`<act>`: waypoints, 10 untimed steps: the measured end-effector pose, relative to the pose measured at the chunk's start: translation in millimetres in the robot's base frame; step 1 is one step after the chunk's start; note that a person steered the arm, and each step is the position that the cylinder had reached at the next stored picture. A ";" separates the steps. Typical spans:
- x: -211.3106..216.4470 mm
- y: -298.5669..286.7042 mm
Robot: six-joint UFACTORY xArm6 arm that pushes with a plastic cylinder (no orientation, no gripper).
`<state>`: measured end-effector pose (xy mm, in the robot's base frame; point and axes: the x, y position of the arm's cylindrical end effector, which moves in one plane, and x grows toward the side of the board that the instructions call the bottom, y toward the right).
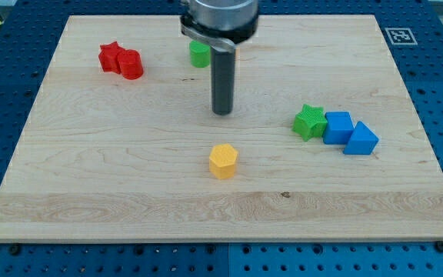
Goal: Push green circle a bit down
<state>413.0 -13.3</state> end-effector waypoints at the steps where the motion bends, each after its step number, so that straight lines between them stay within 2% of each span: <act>1: -40.2 -25.0; 4: -127.1 -99.1; 5: -170.8 -99.6; 6: -172.3 -75.0; 7: -146.0 -39.4; 10: -30.8 54.9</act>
